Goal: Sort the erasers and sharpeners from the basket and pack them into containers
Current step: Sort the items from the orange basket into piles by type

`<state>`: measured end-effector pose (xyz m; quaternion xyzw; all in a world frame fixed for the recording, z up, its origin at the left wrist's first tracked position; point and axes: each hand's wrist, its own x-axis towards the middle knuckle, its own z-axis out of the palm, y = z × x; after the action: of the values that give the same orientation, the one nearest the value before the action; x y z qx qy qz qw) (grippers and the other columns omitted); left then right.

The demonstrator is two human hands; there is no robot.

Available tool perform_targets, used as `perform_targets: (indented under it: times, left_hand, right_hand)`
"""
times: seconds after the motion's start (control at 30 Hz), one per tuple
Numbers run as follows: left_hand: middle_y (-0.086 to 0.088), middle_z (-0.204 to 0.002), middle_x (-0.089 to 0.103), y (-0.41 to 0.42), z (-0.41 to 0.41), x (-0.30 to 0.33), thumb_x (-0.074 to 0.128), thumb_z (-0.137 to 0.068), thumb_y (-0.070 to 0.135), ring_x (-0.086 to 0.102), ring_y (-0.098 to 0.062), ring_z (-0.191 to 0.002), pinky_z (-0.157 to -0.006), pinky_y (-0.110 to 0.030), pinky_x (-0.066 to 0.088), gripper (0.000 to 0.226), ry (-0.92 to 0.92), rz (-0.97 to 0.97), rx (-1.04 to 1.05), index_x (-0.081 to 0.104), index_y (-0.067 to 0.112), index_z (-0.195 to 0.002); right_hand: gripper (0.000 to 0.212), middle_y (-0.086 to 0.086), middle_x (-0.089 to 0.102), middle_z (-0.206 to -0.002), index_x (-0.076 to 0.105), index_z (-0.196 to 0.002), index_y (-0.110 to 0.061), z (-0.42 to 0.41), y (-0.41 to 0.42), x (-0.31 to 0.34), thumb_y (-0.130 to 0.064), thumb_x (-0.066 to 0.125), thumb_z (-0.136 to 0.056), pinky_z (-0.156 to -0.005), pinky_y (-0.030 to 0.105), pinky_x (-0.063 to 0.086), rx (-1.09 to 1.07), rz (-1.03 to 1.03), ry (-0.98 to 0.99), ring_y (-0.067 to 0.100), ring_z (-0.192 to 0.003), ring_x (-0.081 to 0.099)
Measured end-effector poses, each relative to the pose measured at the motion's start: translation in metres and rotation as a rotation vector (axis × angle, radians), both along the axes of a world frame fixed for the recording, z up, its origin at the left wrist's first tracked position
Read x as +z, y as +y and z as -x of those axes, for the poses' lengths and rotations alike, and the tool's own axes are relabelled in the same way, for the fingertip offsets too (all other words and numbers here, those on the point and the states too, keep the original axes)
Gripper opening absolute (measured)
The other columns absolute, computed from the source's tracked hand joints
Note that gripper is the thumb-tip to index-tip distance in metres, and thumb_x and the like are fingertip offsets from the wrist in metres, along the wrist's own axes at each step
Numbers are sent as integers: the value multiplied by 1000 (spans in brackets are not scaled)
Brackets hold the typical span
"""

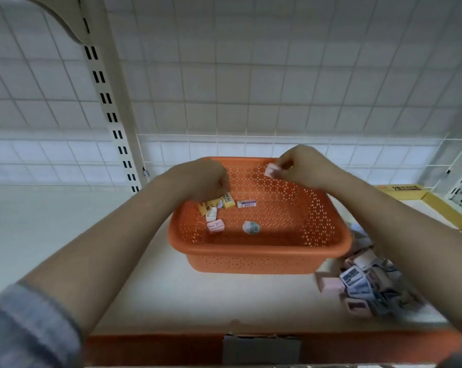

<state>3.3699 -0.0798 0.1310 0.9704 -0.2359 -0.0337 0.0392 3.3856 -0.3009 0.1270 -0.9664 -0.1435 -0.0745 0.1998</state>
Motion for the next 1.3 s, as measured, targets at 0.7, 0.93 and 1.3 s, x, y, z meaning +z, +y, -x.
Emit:
perform_targets:
  times: [0.7, 0.93, 1.3]
  left_hand:
    - [-3, -94, 71, -69, -51, -20, 69, -83, 26, 65, -18, -86, -75, -32, 50, 21, 65, 42, -60, 72, 11, -97]
    - [-2, -86, 70, -113, 58, 17, 68, -82, 23, 61, -18, -80, -76, -34, 48, 15, -157, 531, -132, 74, 16, -94]
    - [8, -84, 64, -190, 163, -32, 71, -80, 31, 56, -5, -71, -66, -24, 48, 21, -320, 716, 129, 72, 26, -101]
  right_hand:
    - [20, 3, 70, -66, 69, -80, -32, 163, -41, -24, -13, 68, -84, -56, 14, 45, -351, -996, -247, 11, -64, 57]
    - [25, 7, 69, -69, 66, -112, -27, 185, -87, -23, -20, 65, -88, -71, 24, 55, -485, -959, -370, 14, -69, 68]
    - [23, -9, 62, -73, 66, -97, -27, 187, -189, -50, -15, 73, -78, -52, 13, 40, -315, -642, -161, 3, -56, 52]
